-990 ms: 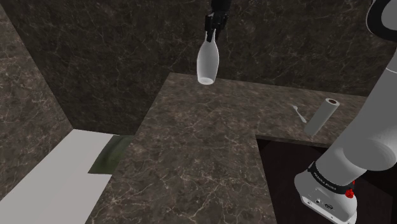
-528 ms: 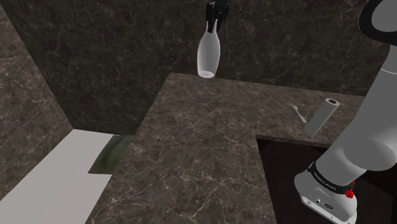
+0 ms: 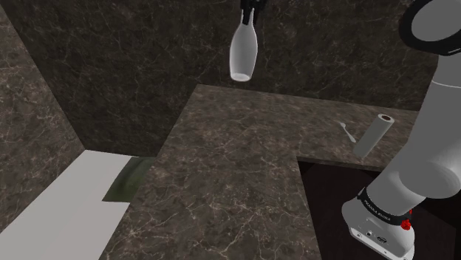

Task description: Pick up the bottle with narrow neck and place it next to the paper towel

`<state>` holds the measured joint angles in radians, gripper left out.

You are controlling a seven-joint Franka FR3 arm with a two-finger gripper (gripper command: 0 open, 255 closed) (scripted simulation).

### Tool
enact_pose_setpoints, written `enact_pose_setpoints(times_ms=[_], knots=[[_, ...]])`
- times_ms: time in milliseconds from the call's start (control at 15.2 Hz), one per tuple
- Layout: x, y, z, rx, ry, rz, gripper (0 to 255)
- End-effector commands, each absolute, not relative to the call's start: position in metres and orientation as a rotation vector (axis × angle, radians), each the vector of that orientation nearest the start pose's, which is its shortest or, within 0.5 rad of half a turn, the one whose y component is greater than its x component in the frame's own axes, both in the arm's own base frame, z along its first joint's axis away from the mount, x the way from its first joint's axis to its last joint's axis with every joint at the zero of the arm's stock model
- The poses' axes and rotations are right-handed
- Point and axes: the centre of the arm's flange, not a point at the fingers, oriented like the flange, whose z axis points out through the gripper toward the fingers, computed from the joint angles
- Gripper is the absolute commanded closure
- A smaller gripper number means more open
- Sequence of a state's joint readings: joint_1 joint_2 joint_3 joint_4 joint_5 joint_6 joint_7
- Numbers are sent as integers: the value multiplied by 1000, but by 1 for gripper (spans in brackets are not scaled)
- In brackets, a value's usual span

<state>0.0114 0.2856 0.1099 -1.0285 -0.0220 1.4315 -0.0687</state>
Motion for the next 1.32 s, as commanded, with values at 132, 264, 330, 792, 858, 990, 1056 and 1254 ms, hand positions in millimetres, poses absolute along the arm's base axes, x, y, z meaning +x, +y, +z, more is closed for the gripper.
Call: enact_pose_setpoints(times_ms=[132,264,330,792,858,990,1056,1254], knots=[[592,45,706,-3111,-280,-186,255],[569,31,709,-3111,-280,-186,255],[558,24,710,-3111,-280,-186,255],[479,-23,718,-3111,-280,-186,255],[468,-30,719,-3111,-280,-186,255],[445,-43,721,-3111,-280,-186,255],[434,-50,722,-3111,-280,-186,255],[400,-71,726,-3111,-280,-186,255]])
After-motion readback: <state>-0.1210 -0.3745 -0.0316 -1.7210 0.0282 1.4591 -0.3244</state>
